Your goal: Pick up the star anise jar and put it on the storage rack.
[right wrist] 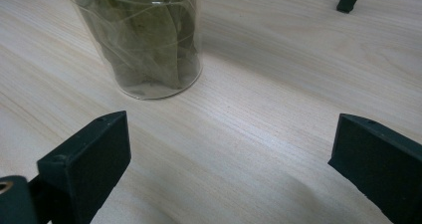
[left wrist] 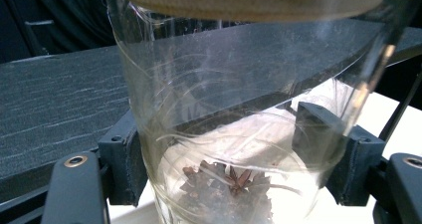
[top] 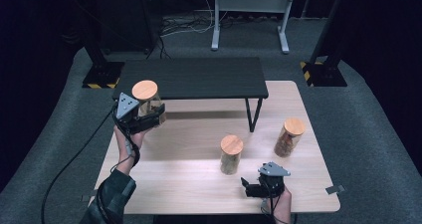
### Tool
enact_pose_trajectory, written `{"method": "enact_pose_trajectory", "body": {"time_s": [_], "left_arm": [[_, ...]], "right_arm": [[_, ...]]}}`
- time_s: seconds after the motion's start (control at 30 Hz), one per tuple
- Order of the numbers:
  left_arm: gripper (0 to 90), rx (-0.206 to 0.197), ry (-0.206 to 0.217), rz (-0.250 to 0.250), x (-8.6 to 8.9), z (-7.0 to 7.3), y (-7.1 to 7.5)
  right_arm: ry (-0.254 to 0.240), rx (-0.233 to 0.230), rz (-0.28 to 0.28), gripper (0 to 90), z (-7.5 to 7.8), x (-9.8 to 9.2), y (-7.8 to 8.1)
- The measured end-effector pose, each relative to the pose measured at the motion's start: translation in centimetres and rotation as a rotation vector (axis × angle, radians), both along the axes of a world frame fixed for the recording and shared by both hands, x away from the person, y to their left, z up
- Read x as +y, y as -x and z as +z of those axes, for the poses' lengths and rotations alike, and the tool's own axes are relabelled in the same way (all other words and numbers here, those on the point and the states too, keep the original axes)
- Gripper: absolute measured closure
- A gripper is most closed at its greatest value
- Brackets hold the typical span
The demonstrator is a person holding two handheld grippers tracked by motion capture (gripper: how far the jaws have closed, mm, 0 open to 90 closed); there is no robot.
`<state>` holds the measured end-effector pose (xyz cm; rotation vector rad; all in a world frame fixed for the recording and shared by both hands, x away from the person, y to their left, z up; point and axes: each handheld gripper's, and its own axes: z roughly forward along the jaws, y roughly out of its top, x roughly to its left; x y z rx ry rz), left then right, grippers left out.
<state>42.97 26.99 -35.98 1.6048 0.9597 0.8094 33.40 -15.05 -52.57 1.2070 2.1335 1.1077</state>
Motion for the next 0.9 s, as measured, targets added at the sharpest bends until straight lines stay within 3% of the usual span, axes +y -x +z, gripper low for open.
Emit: {"method": "enact_pose_trajectory", "body": {"time_s": [0.9], "left_arm": [[25.1,-0.029,-0.004,0.003,0.5,2.5,0.1]], "right_arm": [[0.001,0.003,0.001,1.3,0.0,0.0,0.0]]}}
